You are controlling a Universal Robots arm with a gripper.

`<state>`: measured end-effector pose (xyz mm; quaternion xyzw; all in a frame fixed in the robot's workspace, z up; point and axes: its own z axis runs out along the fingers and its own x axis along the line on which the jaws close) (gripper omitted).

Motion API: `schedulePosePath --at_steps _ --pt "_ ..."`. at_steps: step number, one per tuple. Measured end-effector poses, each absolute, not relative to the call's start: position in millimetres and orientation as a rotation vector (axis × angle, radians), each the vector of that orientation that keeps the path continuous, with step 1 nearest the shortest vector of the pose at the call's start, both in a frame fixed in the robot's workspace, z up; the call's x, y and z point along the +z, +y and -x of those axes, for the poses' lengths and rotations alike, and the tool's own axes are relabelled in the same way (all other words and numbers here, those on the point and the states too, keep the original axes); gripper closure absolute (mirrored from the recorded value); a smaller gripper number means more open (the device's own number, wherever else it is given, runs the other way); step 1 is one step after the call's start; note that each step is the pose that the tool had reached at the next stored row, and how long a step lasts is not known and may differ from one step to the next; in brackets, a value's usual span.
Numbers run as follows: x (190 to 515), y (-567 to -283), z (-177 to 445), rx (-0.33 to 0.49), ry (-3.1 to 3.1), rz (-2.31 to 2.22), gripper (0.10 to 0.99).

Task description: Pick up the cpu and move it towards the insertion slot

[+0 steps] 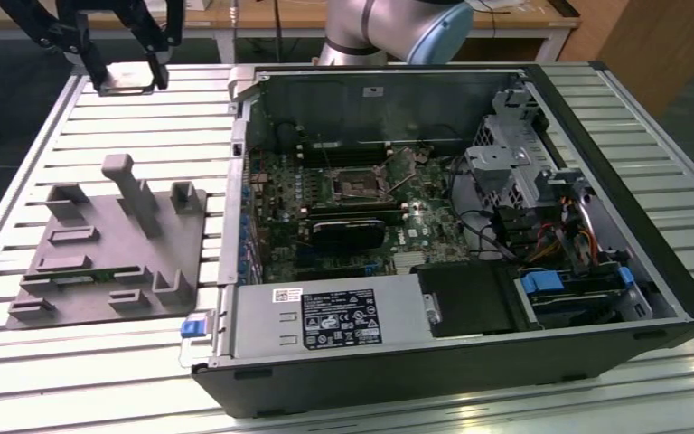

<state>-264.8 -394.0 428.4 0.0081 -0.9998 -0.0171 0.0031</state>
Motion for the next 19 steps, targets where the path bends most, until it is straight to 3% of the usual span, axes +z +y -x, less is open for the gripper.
schedulePosePath --at_steps 19 --pt "428.4 -394.0 239.5 -0.053 -3.135 -0.025 0.541"
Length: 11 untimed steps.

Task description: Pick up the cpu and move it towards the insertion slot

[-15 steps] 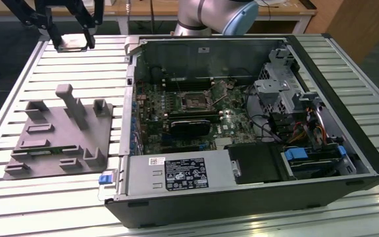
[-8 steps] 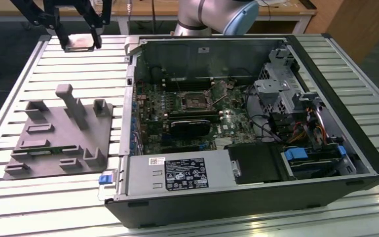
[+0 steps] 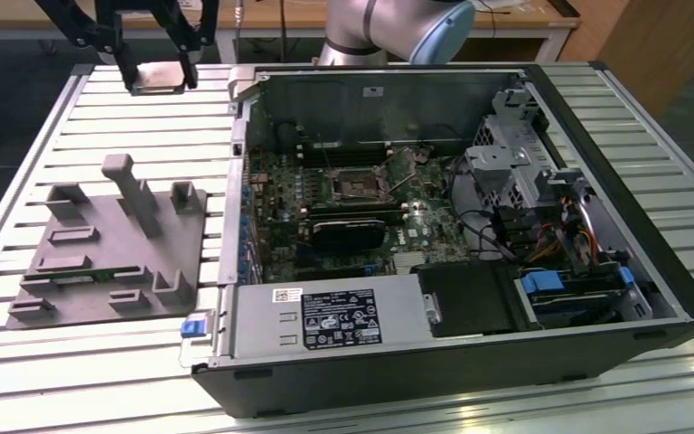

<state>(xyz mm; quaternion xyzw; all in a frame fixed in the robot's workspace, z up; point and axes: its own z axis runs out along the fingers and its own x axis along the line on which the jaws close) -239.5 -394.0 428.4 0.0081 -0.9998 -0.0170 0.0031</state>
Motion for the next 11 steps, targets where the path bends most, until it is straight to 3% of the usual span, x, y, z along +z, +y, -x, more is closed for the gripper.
schedulePosePath --at_steps 11 --pt "428.4 -394.0 225.7 -0.054 -3.135 -0.025 0.541"
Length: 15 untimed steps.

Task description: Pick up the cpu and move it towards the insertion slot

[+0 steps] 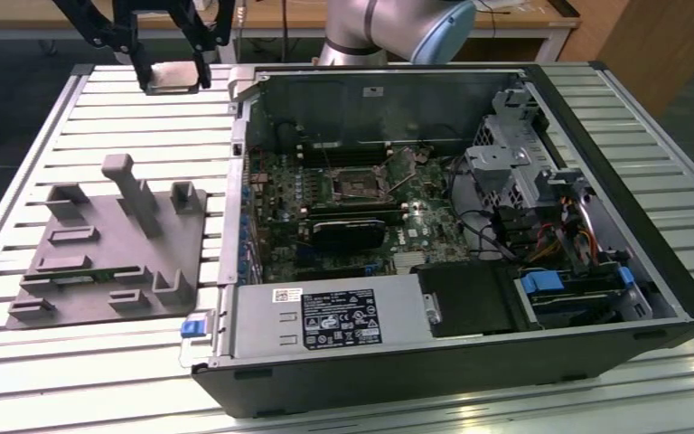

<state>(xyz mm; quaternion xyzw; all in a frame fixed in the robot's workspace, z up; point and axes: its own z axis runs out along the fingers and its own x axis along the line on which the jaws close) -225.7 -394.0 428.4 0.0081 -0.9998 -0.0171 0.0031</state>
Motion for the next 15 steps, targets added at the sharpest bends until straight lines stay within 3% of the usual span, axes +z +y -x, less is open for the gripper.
schedulePosePath --at_steps 15 --pt "428.3 -393.9 207.9 -0.054 -3.135 -0.025 0.541"
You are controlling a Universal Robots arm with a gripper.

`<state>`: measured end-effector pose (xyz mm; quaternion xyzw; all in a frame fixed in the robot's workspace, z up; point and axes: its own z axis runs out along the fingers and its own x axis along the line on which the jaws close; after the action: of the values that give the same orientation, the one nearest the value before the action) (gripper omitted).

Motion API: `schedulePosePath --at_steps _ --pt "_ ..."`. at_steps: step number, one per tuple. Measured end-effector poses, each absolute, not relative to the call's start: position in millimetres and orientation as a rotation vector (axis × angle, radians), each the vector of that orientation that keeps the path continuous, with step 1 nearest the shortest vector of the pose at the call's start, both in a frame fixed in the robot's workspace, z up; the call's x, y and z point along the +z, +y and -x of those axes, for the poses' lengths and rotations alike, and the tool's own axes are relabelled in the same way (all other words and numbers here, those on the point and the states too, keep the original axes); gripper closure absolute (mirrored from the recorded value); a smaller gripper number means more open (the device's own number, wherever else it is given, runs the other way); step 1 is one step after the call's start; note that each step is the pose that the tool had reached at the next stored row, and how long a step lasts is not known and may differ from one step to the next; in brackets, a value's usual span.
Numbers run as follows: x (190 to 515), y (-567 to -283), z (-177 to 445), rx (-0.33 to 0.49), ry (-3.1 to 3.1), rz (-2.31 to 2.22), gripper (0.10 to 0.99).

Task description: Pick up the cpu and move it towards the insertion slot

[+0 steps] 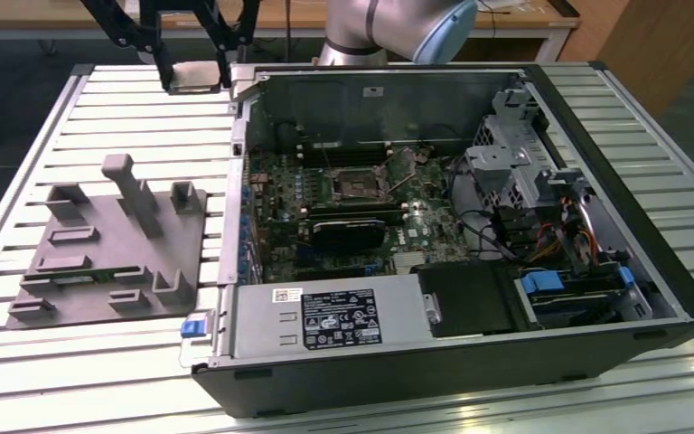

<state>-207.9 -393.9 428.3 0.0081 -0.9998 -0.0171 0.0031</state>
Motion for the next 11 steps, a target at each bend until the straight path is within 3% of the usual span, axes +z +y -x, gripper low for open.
schedulePosePath --at_steps 11 --pt "428.2 -393.5 193.2 -0.053 -3.135 -0.025 0.541"
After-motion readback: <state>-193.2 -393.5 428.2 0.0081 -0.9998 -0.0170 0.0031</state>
